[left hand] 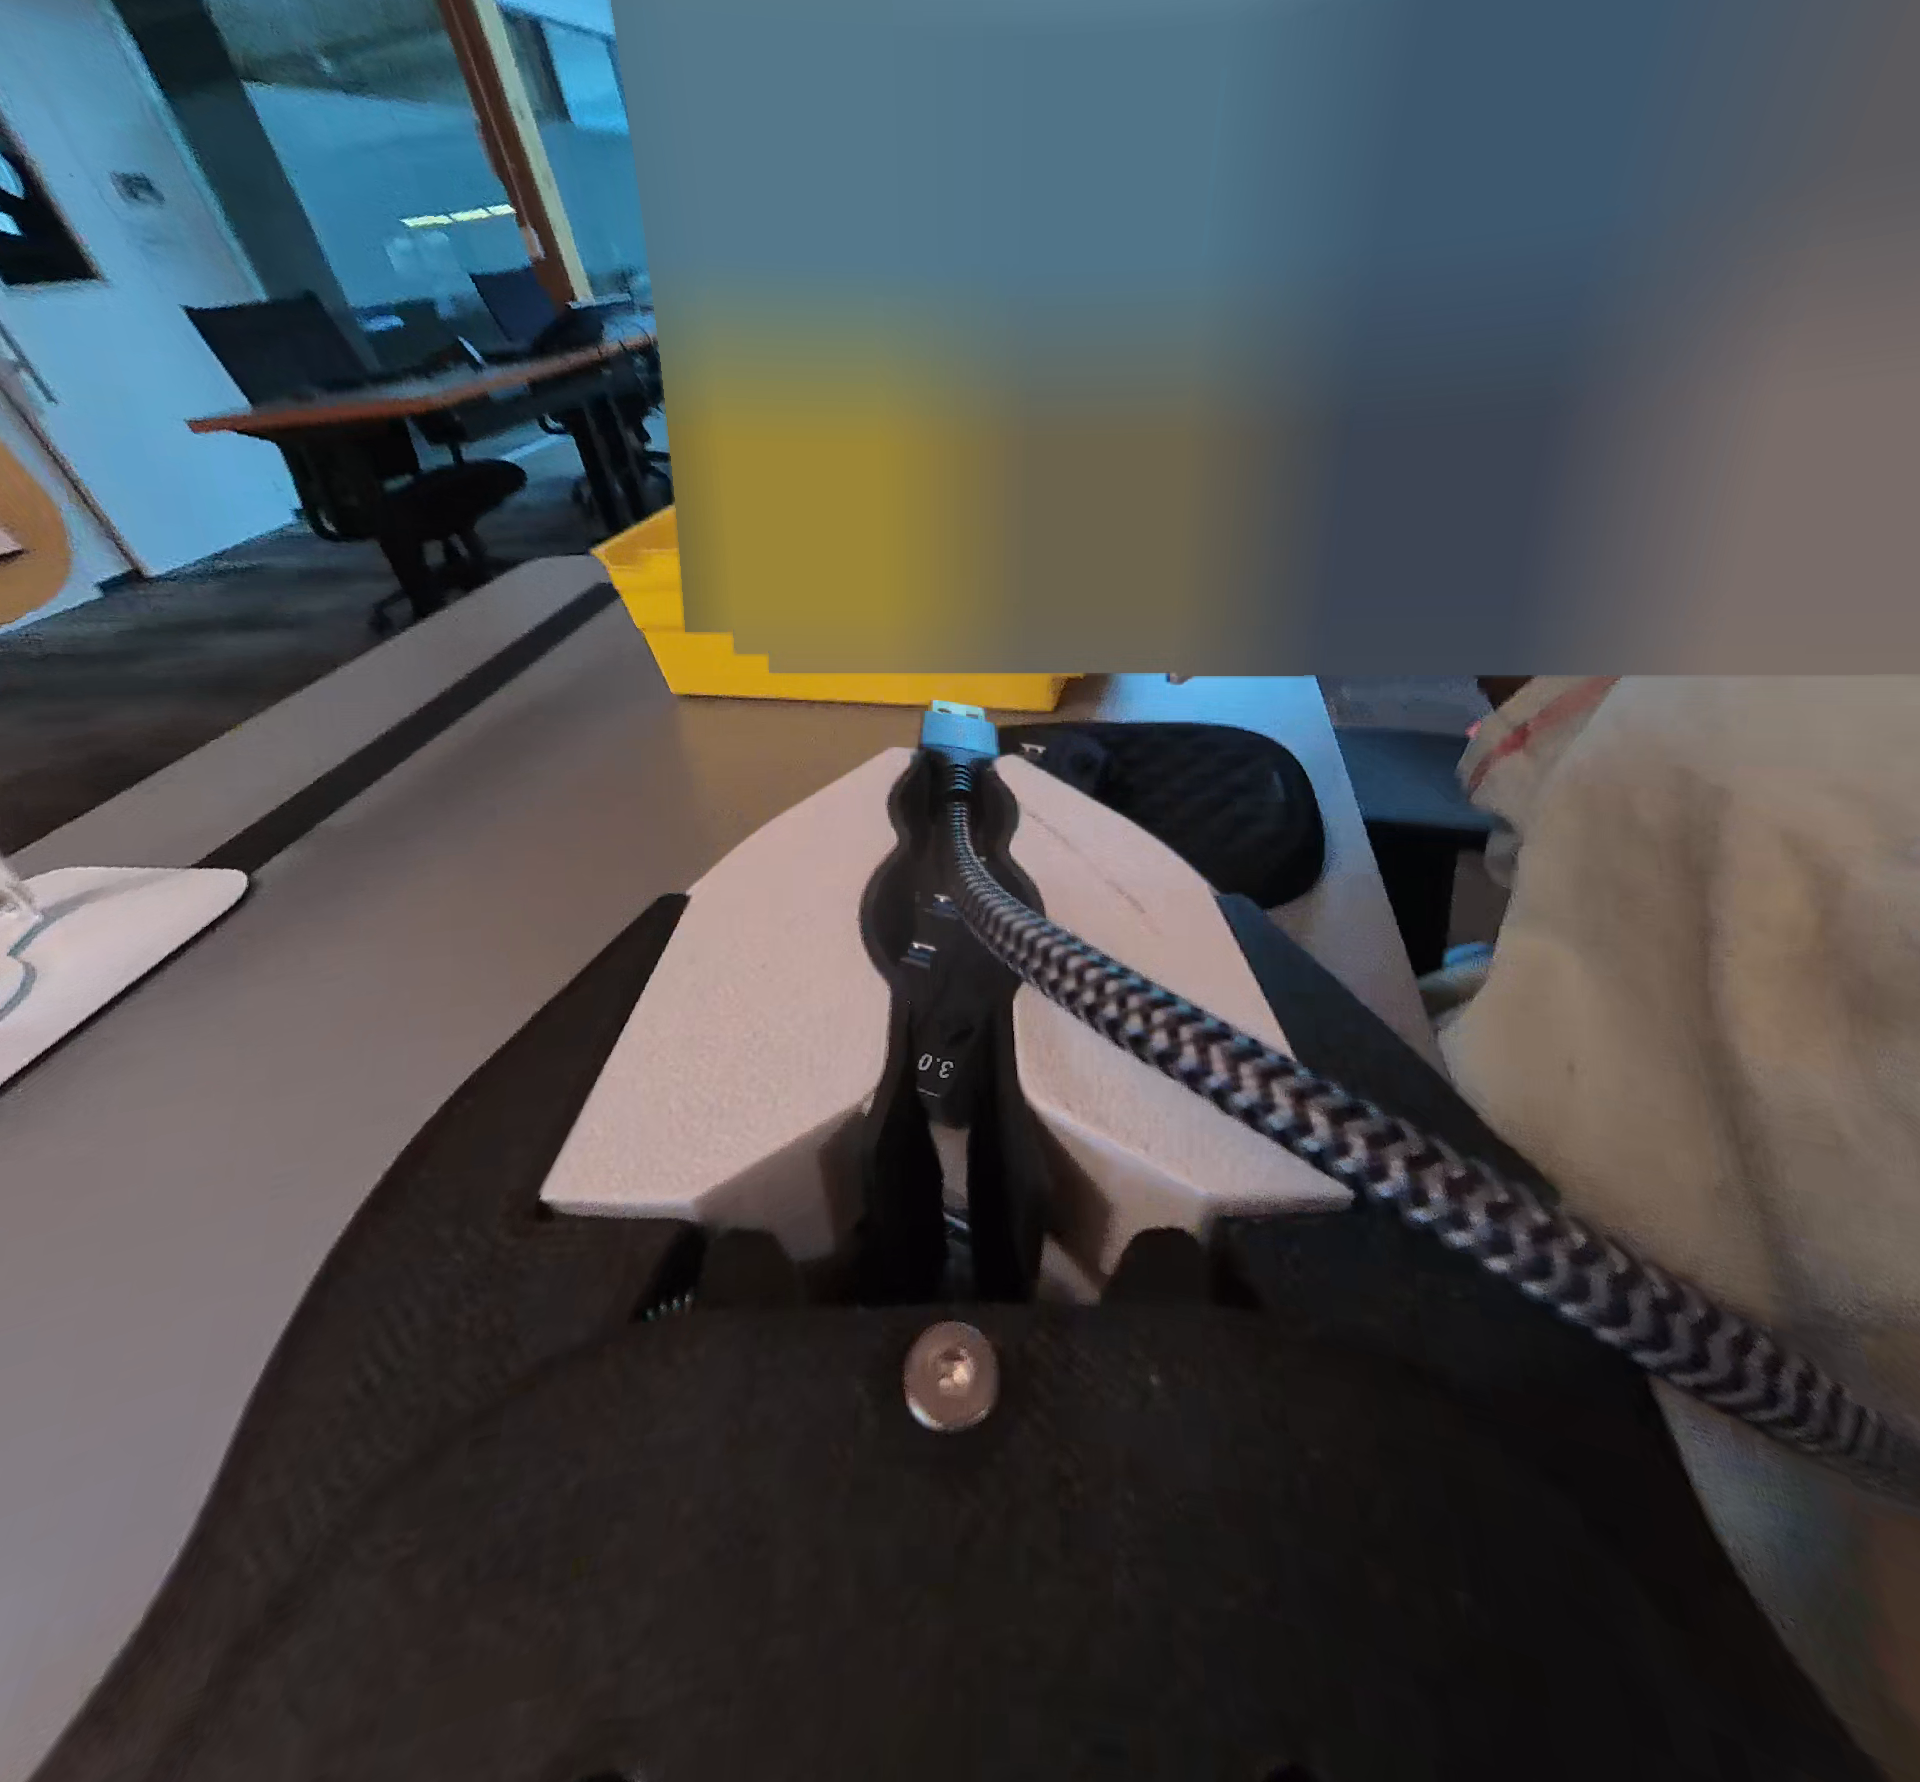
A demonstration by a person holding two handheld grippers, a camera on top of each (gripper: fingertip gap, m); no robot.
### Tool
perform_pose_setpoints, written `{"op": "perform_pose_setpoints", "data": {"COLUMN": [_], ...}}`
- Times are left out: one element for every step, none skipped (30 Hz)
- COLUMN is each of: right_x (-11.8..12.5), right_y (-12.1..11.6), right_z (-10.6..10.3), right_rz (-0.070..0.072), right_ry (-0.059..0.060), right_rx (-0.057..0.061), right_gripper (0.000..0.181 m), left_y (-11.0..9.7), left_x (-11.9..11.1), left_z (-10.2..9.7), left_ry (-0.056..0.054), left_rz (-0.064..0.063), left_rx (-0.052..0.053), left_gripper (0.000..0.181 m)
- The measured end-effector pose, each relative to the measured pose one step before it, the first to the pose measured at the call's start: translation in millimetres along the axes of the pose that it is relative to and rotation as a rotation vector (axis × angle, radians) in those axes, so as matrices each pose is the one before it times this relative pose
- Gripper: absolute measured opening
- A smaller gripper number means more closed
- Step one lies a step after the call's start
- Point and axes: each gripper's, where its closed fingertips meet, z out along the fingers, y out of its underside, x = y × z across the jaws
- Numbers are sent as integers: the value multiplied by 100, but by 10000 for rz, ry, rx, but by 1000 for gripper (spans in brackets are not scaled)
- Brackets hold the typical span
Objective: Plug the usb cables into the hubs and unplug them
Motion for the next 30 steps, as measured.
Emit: {"op": "perform_pose_setpoints", "data": {"right_x": [130, 104, 32, 66, 82, 40, 4, 0, -4, -23, -70, 16, 163, 103, -30, -90, 11, 106, 66, -5, -46, -84, -78, -104, -122, -117, -89, -48, -33, -17], "right_y": [758, 432, 285, 437, 734, 957, 998, 860, 553, 206, -53, -191, -214, -187, -159, -162, -175, -150, -260, -617, -1033, -1364, -1513, -1461, -1264, -981, -738, -583, -475, -451], "right_z": [250, 310, 325, 341, 355, 389, 431, 443, 443, 429, 395, 298, 205, 125, 84, 85, 84, 32, -19, -112, -239, -325, -330, -267, -161, -84, -10, 54, 99, 109], "right_rz": [27, 162, 271, 293, 229, 159, 124, 98, 62, 15, -16, -45, -101, -136, -128, -125, -115, -110, -235, -367, -327, -191, -102, -129, -248, -326, -276, -176, -156, -182], "right_ry": [51, -21, -85, -62, -25, -34, -36, -53, -77, -116, -169, -113, 1, -18, -85, -119, -78, -8, 50, 86, 62, 17, -1, 2, 6, 4, -21, -48, -54, -52], "right_rx": [-366, -168, -80, -169, -348, -464, -477, -401, -241, -34, 154, 263, 304, 289, 266, 274, 262, 129, 134, 283, 399, 458, 421, 312, 165, 9, -90, -143, -177, -177], "right_gripper": [63, 61, 58, 57, 57, 59, 64, 68, 72, 73, 73, 73, 71, 69, 66, 60, 55, 54, 54, 54, 54, 54, 54, 53, 53, 54, 53, 53, 53, 53], "left_y": [99, 49, -2, -34, -41, -36, -75, -130, -132, -127, -150, -165, -184, -185, -190, -121, -28, 78, 243, 421, 502, 479, 340, 104, -143, -295, -374, -393, -352, -377], "left_x": [130, 31, -36, -57, -39, -17, 24, 68, 109, 88, 44, 17, -25, -80, -67, -26, 34, -31, -73, -101, -56, 32, 152, 293, 386, 341, 202, 109, 64, 11], "left_z": [369, 353, 329, 295, 258, 219, 185, 157, 135, 103, 90, 58, 17, -20, -63, -54, -37, 29, 111, 215, 305, 390, 443, 436, 380, 303, 220, 150, 89, 56], "left_ry": [177, 132, 91, 79, 64, 60, 62, 84, 104, 89, 74, 64, 44, 17, 23, 61, 106, 53, 1, -53, -71, -52, 9, 94, 151, 153, 93, 65, 74, 51], "left_rz": [154, 100, 44, 8, -14, -22, -31, -53, -59, -57, -79, -127, -172, -208, -239, -271, -254, -160, -22, 127, 247, 297, 301, 287, 237, 152, 86, 33, -11, 19], "left_rx": [-195, -137, -76, -29, 1, 14, 62, 109, 120, 118, 132, 149, 166, 190, 204, 181, 110, 13, -153, -357, -499, -551, -494, -341, -151, -33, 24, 19, -50, -85], "left_gripper": [9, 9, 9, 10, 9, 9, 9, 9, 9, 9, 10, 10, 10, 10, 9, 10, 10, 10, 10, 10, 10, 10, 9, 9, 9, 9, 9, 9, 10, 10]}}
